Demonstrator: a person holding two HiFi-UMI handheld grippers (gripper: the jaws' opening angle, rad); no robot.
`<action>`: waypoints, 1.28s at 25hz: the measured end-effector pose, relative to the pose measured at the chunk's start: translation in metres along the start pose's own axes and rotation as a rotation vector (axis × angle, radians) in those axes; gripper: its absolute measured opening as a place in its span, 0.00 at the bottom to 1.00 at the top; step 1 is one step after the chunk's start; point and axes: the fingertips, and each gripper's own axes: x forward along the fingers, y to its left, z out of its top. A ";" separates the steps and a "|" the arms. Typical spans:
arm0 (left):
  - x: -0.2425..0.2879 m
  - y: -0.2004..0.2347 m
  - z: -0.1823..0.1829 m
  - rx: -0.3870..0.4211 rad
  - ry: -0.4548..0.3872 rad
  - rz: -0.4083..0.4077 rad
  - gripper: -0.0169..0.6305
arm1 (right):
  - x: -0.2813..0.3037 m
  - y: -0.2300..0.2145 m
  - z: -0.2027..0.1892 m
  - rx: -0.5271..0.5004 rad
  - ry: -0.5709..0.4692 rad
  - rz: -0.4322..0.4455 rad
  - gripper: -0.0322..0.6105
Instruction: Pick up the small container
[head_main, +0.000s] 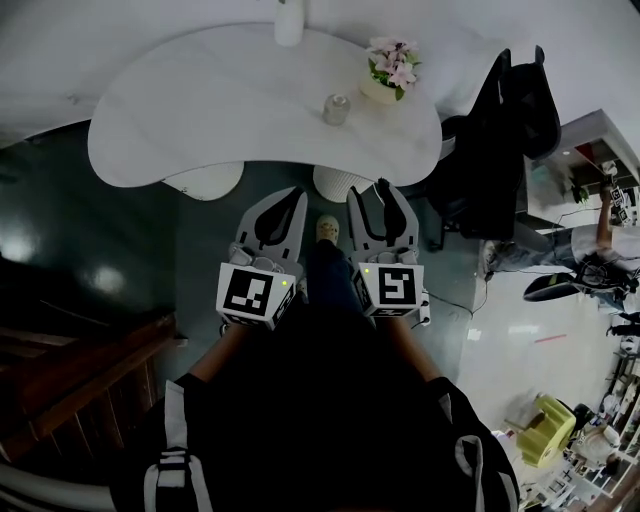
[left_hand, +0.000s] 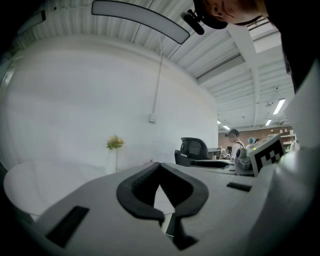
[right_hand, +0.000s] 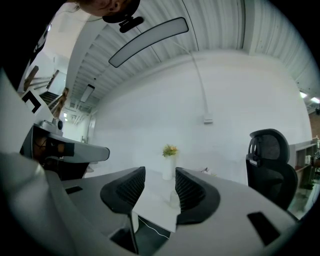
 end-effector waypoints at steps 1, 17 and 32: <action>0.005 0.003 0.000 0.003 0.001 0.001 0.04 | 0.006 -0.003 -0.001 -0.001 -0.001 0.003 0.36; 0.128 0.061 -0.009 -0.008 0.018 0.008 0.04 | 0.139 -0.061 -0.033 -0.051 0.016 0.111 0.37; 0.218 0.102 -0.022 0.027 0.109 0.085 0.04 | 0.219 -0.085 -0.114 -0.068 0.247 0.288 0.44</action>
